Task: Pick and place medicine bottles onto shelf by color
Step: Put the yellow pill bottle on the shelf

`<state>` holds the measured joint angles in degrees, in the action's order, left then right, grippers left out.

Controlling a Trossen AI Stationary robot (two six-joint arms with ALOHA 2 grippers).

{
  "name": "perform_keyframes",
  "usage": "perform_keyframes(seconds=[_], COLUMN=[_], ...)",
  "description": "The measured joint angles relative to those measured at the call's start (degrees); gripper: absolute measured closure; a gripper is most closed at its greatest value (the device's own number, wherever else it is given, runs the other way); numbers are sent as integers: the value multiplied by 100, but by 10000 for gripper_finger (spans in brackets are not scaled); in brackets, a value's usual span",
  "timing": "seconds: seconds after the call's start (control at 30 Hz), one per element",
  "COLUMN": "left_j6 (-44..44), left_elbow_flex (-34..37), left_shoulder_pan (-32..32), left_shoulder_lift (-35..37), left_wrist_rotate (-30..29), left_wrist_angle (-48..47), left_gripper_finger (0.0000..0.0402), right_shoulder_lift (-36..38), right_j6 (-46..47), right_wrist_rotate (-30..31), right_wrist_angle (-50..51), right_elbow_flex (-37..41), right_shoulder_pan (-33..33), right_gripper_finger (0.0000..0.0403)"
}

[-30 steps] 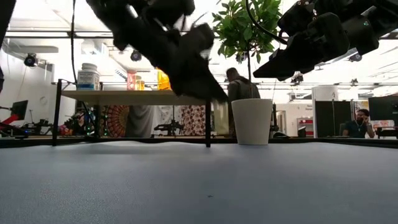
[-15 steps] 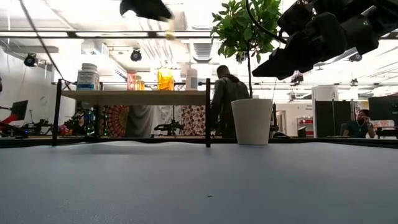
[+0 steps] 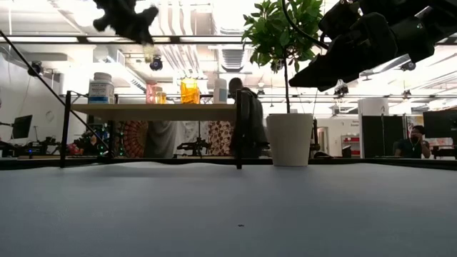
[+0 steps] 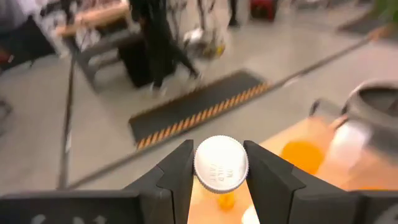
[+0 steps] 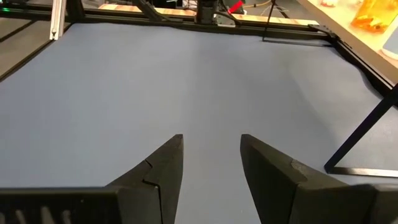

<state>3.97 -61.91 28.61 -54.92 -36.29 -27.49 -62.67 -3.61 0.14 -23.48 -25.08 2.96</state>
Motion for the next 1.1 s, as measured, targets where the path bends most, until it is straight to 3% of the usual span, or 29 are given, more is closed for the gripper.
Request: perform_keyframes(seconds=[0.4,0.53,0.6,0.87,1.1], left_j6=[1051,1706,1891,2531,2580], left_elbow_flex=[10,10,38,424,543], left_shoulder_pan=[287,244,119,-315,-360], left_shoulder_lift=[-747,-700,-623,-407,-413], left_wrist_rotate=[113,556,783,790,747], left_wrist_angle=[-1258,-1692,-1745,-1820,-1807], left_gripper_finger=[288,288,288,288,288], right_shoulder_lift=[0,0,0,0,0], right_j6=[107,107,104,107,153], right_wrist_rotate=[0,0,0,0,0], right_wrist_angle=[1,1,1,4,7], right_elbow_flex=[0,0,0,0,0], right_shoulder_pan=[0,0,0,0,0], right_gripper_finger=[252,252,252,252,252])
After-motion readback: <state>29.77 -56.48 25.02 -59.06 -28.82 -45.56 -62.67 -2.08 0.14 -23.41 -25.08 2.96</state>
